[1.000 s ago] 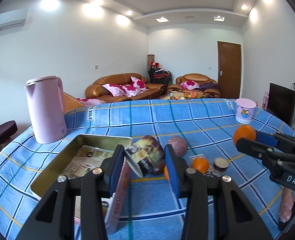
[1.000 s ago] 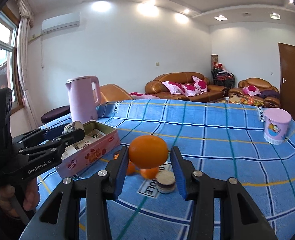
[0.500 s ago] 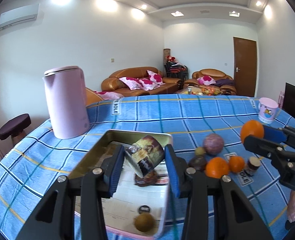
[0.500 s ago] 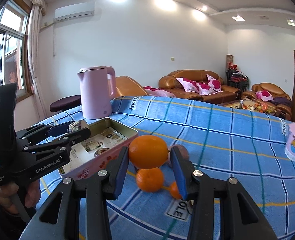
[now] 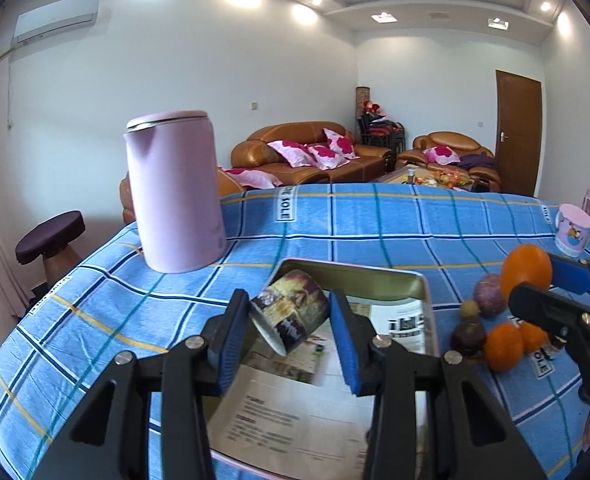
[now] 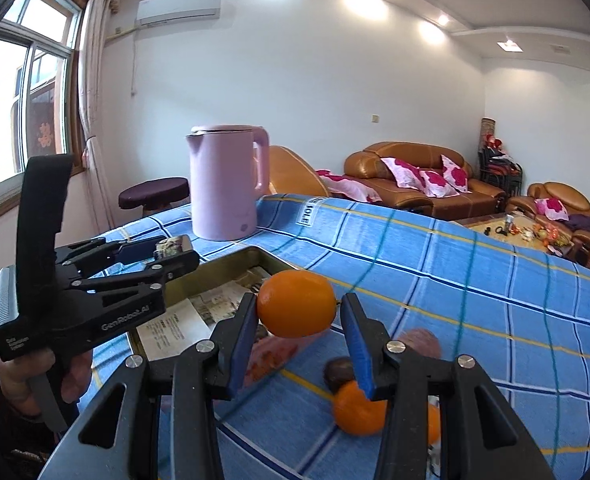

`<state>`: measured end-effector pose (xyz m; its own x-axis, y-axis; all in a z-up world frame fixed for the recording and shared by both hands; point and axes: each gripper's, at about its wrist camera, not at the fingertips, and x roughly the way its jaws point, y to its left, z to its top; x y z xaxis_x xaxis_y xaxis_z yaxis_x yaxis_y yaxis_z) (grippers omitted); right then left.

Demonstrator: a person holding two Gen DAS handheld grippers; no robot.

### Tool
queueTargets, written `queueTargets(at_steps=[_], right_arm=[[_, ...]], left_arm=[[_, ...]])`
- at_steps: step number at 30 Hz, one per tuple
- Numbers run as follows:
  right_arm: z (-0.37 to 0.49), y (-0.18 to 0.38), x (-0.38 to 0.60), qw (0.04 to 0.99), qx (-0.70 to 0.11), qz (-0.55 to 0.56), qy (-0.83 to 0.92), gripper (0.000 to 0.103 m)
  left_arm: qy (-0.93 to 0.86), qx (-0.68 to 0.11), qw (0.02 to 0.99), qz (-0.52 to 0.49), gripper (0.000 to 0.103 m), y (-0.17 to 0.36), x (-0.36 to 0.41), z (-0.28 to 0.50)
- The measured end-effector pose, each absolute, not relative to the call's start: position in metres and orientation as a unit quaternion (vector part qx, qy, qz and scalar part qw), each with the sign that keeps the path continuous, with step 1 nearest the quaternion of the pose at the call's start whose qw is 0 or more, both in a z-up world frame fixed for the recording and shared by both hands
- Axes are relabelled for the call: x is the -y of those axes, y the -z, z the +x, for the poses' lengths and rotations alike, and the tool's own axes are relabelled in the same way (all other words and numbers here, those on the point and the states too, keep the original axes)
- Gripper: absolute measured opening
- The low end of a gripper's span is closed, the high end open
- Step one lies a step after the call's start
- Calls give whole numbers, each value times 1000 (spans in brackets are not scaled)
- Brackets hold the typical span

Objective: Organize fruits
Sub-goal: 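Carry the can and the orange in both grippers over the tin box, then open the left gripper releasing the can into the tin while the right releases the orange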

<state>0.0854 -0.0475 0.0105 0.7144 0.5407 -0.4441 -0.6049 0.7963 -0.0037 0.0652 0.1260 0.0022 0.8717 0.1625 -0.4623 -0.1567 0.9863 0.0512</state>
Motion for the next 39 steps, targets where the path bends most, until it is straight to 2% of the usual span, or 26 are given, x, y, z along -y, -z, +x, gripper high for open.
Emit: queueTargets(at_steps=[15,39], right_arm=[[109,8,-7,905,-248,-85,-336,45],[121,28,-9,892,-279,-73,-348,45]], left_arm=[[-91,-291,952,11,43,15,-149,90],[-86,-308,947,29,43,29,-141,92]])
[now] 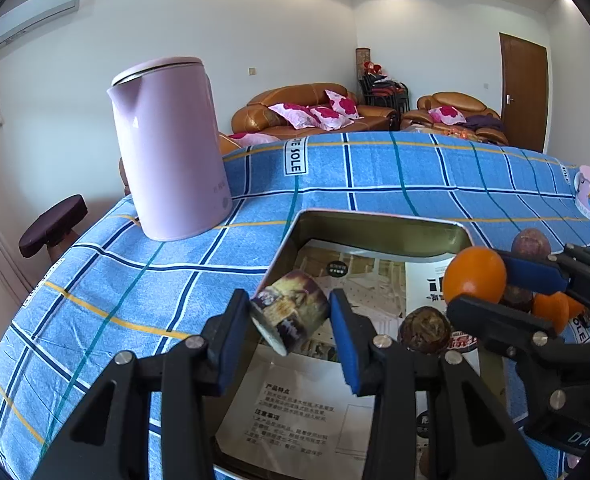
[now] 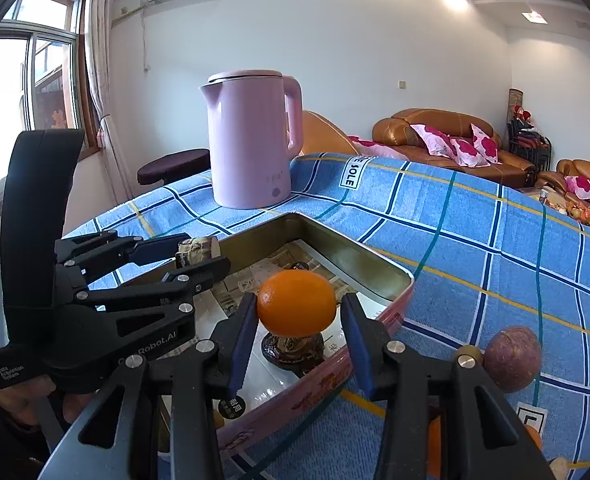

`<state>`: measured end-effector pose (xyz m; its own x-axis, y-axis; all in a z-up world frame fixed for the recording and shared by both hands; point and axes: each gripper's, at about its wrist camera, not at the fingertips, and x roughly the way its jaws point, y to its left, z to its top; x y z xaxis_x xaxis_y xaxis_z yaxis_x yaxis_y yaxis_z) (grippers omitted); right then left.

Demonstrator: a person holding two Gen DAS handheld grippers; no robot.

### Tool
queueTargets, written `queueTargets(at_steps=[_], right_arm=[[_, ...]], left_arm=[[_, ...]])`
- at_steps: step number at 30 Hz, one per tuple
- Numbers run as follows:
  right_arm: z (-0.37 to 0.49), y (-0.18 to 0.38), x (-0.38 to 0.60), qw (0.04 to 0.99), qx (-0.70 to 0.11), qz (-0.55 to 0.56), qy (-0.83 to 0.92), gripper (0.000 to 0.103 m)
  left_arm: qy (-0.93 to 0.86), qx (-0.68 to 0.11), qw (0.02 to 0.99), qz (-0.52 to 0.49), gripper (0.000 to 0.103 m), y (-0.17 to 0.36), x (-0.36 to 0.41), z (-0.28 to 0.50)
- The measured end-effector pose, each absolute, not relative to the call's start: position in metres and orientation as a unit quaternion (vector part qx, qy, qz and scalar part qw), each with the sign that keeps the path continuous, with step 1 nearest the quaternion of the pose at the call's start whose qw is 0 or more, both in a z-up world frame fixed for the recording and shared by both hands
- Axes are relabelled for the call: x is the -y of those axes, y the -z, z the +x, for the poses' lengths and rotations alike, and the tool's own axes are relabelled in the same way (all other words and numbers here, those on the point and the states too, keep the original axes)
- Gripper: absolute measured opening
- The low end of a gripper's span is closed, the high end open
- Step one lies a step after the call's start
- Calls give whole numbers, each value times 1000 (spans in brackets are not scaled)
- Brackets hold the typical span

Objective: Organize fruits
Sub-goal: 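Open the left gripper releasing the can into the tin while the right releases the orange, then move both grippers from the tin back toward the fruits on the table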

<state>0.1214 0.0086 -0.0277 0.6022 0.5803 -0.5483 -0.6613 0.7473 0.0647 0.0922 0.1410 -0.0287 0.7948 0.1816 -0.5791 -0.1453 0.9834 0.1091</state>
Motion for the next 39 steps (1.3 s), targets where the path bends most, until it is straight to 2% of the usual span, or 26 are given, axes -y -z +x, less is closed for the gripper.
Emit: queueTargets(at_steps=[6,10,13,24,33,39], right_arm=[[122,26,-7,883,-289,-68,-363,46],[121,15,2,884,-285,-50,-367,58],[118,8,8,887,-282,-56,-362,59],[121,-5,57,912,-266,-64,-307,59],[125,-6,113,918,-279,-57,-275,60],[128,-44,166,930,-265,-52,-249,60]], left_arm=[[-85,-296,950,41,46,26,-135,88],[-83,-287,953,45,60,24,-132,85],[-80,-279,956,46,65,23,-130,81],[-73,-260,962,29,66,10,-120,68],[-34,-242,969,45,71,-5,-84,56],[-18,-248,967,52,71,-1,-65,61]])
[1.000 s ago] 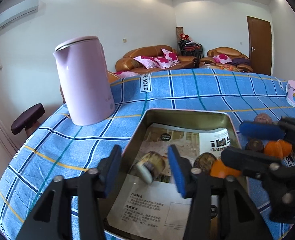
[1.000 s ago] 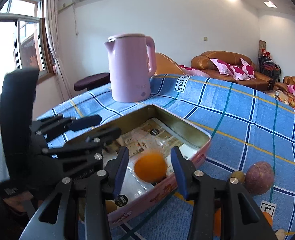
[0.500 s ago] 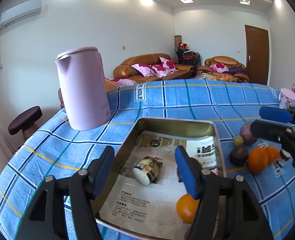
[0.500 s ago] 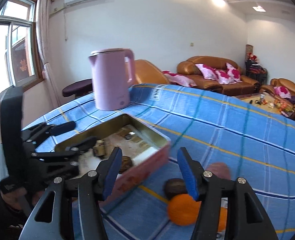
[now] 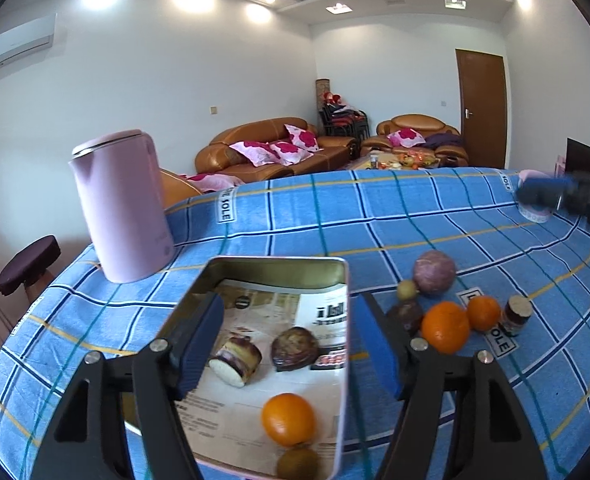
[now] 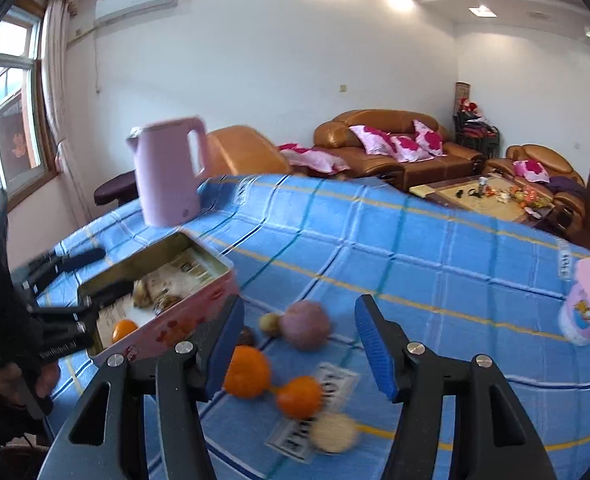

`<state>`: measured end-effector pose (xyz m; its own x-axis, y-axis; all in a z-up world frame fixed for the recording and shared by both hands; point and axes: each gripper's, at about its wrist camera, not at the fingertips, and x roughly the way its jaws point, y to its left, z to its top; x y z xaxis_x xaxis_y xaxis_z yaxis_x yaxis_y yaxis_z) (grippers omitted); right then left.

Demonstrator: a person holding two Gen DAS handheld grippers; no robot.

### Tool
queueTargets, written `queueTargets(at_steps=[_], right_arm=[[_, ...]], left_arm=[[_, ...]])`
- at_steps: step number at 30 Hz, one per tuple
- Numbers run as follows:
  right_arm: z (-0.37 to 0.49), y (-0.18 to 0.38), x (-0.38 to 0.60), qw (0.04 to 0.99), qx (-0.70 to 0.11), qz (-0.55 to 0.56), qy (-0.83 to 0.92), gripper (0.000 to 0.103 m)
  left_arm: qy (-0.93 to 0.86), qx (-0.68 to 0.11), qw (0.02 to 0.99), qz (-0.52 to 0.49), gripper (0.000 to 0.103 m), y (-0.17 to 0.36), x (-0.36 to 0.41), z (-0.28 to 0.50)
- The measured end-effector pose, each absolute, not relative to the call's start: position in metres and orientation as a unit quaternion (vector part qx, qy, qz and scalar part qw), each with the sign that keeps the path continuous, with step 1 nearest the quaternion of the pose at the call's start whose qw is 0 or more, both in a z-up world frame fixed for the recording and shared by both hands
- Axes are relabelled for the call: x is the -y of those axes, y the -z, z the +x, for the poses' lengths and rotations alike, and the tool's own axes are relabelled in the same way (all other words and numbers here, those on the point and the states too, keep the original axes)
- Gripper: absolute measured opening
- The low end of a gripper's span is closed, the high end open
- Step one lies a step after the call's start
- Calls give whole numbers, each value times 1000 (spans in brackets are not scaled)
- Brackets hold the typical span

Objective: Organize fruits
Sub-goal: 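Move both grippers from the tin back toward the fruits on the table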

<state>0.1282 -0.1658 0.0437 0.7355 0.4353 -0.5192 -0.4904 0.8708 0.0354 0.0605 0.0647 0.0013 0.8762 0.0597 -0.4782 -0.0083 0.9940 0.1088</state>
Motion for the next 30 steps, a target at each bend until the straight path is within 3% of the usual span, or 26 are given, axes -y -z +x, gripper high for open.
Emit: queueTargets(at_steps=[13,20,24,30], right_arm=[[125,-127,207,944,-225,-125,-207,60],[124,-155,202,949,-210,-102,-214,60],[119,-141,183,946,-201,-68,-243,68],[113,-62,166,934,-245,-28,-257,69]], left_arm=[[-6,-249,967,58,71,-1,-47,60],[-5,-252,966,56,71,2,-46,61],[-7,-250,967,53,71,1,-48,58],[-5,-254,965,63,71,0,-50,60]])
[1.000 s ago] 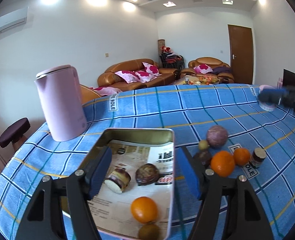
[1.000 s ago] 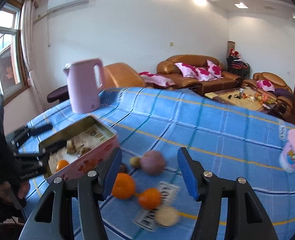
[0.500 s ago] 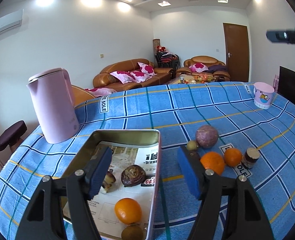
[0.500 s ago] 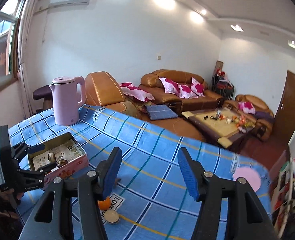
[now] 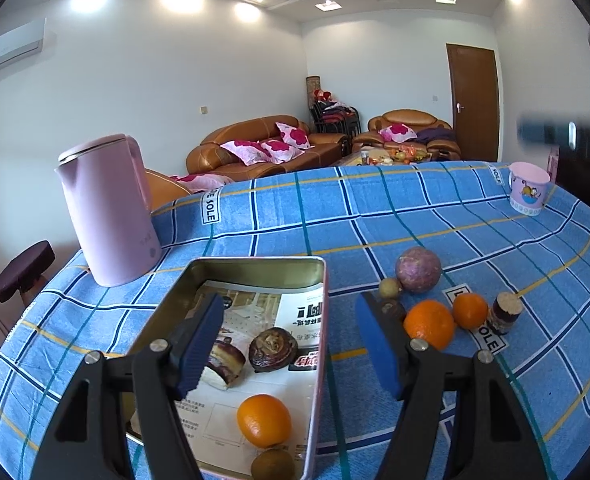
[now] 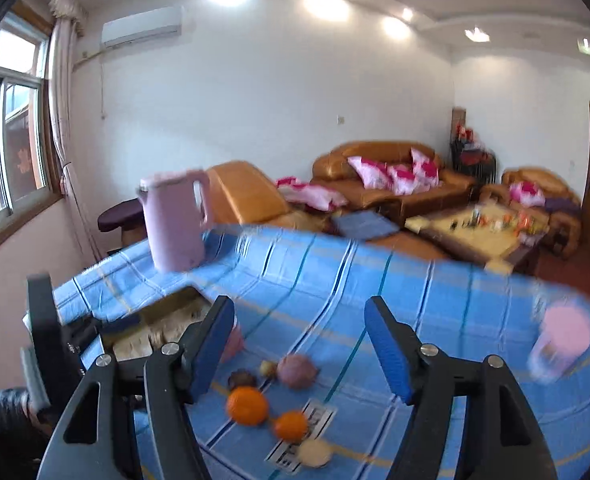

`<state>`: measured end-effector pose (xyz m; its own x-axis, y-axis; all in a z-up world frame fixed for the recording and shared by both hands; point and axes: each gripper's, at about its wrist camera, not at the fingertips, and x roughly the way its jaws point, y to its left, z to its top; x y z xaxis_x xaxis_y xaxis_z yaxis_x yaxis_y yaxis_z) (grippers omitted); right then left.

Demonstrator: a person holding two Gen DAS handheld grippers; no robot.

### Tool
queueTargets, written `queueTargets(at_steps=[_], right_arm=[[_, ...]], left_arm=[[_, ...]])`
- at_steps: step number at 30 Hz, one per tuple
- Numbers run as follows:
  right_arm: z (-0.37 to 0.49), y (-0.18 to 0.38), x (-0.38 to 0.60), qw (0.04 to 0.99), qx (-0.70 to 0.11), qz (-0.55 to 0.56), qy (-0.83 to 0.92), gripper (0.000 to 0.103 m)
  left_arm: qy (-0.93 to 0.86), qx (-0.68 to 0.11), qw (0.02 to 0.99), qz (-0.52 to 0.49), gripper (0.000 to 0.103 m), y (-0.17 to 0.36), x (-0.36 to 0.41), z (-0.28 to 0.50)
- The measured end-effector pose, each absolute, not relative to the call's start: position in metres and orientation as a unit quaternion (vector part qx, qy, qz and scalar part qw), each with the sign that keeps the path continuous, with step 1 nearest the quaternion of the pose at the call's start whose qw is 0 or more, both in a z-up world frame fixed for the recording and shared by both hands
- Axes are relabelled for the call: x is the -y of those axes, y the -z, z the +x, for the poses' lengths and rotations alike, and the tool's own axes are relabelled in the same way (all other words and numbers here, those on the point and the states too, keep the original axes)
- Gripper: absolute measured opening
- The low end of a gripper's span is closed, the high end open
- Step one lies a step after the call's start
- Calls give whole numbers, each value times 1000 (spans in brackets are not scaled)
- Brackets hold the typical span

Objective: Organize fruits
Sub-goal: 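Move both grippers from the tin back toward the fruits on the table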

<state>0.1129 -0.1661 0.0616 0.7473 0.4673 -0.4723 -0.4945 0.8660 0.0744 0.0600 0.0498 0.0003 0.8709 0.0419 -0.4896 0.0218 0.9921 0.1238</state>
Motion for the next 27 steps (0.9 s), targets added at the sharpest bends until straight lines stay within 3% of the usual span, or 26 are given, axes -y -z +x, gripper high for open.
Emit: queueTargets(at_steps=[7,20,27], right_arm=[[115,-1,181,942,-290,-42,-162,69],[115,40,190,918,-349,-26,-186,69],[122,50,181,904,-381,-33,-191,69]], left_arm=[[17,-280,957,73,75,7,-31,71],[86,-330,938,62,75,33,16,89],[109,-348,930,52,61,40,23,95]])
